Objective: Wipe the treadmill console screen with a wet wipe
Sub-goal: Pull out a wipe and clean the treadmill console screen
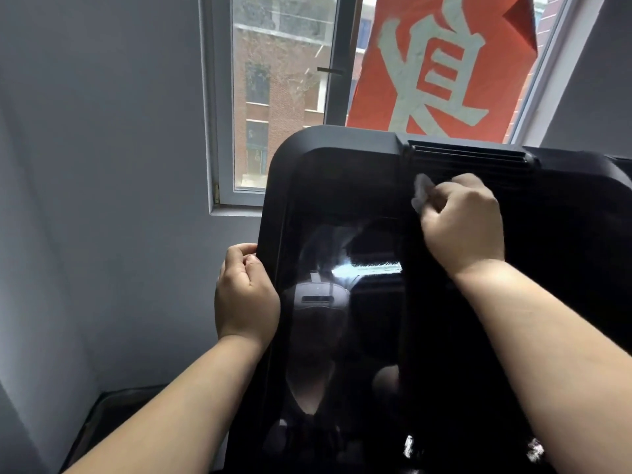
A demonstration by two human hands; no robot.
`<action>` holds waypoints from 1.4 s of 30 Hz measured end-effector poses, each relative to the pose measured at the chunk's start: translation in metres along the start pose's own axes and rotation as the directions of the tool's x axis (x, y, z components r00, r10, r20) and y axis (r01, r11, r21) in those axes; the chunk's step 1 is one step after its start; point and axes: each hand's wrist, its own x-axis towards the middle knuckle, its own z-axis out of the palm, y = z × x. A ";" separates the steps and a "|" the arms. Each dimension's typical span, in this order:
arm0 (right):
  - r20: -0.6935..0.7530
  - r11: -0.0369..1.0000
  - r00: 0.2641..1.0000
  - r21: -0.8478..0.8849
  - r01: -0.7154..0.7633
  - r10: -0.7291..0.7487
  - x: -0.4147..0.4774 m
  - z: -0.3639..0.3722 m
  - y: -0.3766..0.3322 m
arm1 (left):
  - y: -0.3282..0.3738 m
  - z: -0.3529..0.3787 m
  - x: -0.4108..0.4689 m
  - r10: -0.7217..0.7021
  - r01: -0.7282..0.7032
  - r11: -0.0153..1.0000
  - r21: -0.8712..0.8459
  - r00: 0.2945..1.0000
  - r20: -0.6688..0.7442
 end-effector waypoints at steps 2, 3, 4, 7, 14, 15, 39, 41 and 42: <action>0.025 1.000 1.000 -0.018 0.019 -0.019 -0.007 0.003 -0.009 | 0.000 0.000 -0.001 -0.008 0.008 1.000 0.004 1.000 0.000; 0.044 0.998 0.997 -0.030 0.063 -0.062 -0.014 0.007 -0.019 | 0.001 -0.001 -0.001 -0.012 0.012 1.000 0.005 1.000 0.002; 0.064 0.993 0.991 -0.015 0.119 -0.118 -0.023 0.012 -0.032 | 0.001 -0.001 -0.001 -0.014 0.014 1.000 0.004 1.000 0.004; 0.115 0.906 0.906 0.181 0.383 -0.406 -0.060 0.018 -0.068 | 0.003 -0.001 -0.001 -0.016 0.016 1.000 -0.004 1.000 0.006; 0.145 0.854 0.860 0.281 0.439 -0.490 -0.023 0.009 -0.040 | 0.003 -0.001 -0.002 -0.013 0.013 1.000 -0.005 1.000 0.018; 0.121 0.926 0.942 0.256 0.276 -0.314 -0.010 0.010 -0.041 | 0.002 -0.001 -0.002 -0.016 0.016 1.000 -0.005 1.000 0.020; 0.442 0.683 0.522 0.507 0.526 -0.730 -0.090 0.008 -0.085 | -0.011 -0.024 -0.006 -0.237 0.349 0.867 -0.356 0.917 0.322; 0.404 0.725 0.604 0.428 0.540 -0.687 -0.067 0.017 -0.088 | -0.010 -0.021 -0.011 -0.257 0.363 0.856 -0.367 0.917 0.306; 0.343 0.795 0.727 0.381 0.472 -0.595 -0.052 0.023 -0.090 | -0.010 -0.021 -0.013 -0.266 0.368 0.854 -0.368 0.917 0.297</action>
